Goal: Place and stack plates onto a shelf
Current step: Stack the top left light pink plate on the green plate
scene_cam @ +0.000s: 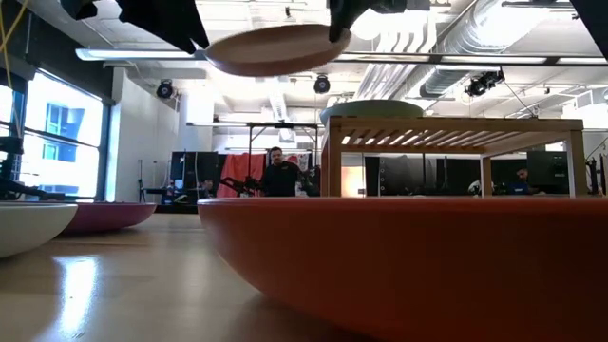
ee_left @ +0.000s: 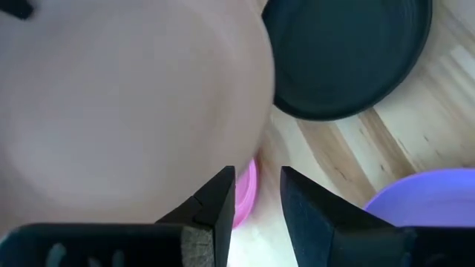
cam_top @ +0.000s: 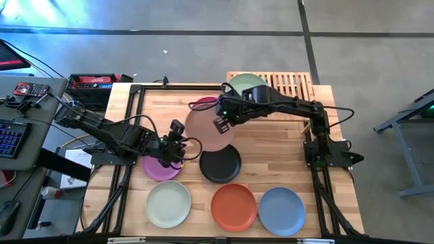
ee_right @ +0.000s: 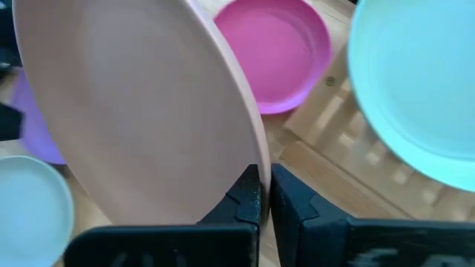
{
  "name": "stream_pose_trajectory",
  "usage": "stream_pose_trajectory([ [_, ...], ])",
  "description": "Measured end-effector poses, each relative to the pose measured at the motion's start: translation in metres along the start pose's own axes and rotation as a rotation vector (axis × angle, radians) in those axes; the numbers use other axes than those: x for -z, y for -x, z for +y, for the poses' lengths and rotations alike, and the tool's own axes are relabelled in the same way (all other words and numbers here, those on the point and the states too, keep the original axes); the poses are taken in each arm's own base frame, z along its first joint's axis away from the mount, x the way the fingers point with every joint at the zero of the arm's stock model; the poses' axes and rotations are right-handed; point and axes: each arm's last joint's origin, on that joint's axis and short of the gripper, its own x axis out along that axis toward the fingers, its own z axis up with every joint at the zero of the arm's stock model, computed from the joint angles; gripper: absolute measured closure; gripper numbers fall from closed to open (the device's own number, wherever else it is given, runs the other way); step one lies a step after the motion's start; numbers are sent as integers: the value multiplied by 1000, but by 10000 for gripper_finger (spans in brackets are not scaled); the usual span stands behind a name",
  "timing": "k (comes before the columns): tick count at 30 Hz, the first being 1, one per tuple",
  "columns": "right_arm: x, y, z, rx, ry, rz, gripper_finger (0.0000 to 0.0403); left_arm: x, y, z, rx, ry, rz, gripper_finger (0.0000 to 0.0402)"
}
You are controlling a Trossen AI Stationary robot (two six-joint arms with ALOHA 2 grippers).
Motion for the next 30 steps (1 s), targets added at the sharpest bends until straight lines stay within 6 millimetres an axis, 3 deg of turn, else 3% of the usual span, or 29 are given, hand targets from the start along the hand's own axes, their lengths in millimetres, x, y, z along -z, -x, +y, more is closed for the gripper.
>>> stream_pose_trajectory([
  [7,-9,3,-14,10,25,23,402,1,0,2,-63,48,30,302],
  [14,-26,16,-42,-7,22,6,403,2,0,3,-117,54,55,302],
  [23,-54,27,-89,-44,50,4,403,3,-2,5,-125,206,56,302],
  [30,-81,22,-138,-119,72,45,403,8,-7,13,-144,381,75,302],
])
